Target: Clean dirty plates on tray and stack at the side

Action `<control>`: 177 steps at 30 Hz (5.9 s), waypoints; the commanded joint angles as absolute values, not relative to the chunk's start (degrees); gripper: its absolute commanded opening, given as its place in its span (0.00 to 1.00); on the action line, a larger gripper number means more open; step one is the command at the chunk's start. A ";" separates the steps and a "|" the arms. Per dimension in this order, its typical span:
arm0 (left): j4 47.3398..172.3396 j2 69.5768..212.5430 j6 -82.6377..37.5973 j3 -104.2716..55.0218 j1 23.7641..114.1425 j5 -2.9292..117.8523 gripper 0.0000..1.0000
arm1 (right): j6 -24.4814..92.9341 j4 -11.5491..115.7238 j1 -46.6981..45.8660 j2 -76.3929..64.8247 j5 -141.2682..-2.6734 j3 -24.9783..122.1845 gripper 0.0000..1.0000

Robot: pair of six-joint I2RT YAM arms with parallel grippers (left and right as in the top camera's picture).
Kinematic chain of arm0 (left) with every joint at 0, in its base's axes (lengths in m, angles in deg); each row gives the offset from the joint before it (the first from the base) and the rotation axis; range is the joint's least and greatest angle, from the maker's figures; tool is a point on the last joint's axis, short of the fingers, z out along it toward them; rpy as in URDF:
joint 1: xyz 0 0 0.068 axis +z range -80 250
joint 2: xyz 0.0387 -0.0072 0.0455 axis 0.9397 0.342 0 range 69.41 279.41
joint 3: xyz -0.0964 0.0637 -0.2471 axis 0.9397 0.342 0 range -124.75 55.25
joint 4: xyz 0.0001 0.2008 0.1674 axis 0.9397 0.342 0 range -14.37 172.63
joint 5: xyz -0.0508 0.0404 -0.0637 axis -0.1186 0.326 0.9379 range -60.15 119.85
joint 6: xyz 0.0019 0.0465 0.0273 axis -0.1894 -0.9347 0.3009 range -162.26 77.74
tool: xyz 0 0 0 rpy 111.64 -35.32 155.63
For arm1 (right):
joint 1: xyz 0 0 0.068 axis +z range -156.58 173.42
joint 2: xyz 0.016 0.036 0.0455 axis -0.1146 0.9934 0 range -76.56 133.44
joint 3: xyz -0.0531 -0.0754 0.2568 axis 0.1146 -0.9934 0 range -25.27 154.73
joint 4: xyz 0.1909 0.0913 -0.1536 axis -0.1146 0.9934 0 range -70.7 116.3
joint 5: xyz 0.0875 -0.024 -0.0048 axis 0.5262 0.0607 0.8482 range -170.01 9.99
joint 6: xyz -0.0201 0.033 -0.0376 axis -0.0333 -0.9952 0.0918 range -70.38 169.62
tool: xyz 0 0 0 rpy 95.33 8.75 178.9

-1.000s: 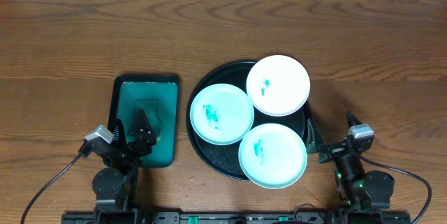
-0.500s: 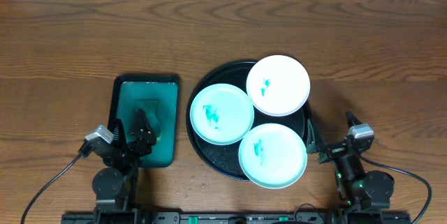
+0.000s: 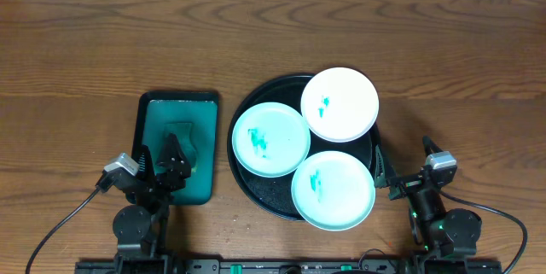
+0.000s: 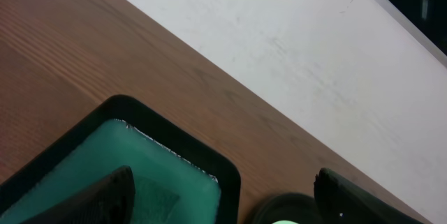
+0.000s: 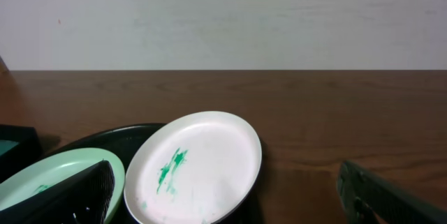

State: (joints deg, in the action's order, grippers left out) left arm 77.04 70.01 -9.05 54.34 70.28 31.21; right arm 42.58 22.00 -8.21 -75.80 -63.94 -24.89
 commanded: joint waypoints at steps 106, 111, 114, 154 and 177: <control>144.19 153.27 -27.62 -18.42 70.47 39.30 0.83 | 44.17 21.72 -7.77 -75.78 -70.34 -24.96 0.99; 143.71 153.25 -27.12 -18.44 70.47 39.32 0.82 | 42.82 17.02 -7.75 -75.78 -63.37 -24.04 0.99; 143.25 153.27 -26.97 -18.42 70.47 39.71 0.83 | 42.82 22.98 -7.75 -74.69 -59.57 -20.63 0.99; 142.40 153.27 -26.99 -18.44 70.47 39.69 0.83 | 40.50 101.08 3.49 10.86 -55.63 56.48 0.99; 142.20 153.27 -26.99 -18.42 70.47 39.71 0.83 | 33.61 84.01 12.86 13.66 -52.07 55.24 0.97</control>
State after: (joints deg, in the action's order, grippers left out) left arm 142.22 153.16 -27.08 -17.35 70.28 40.00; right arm 36.91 84.69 10.76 11.54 -52.97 55.54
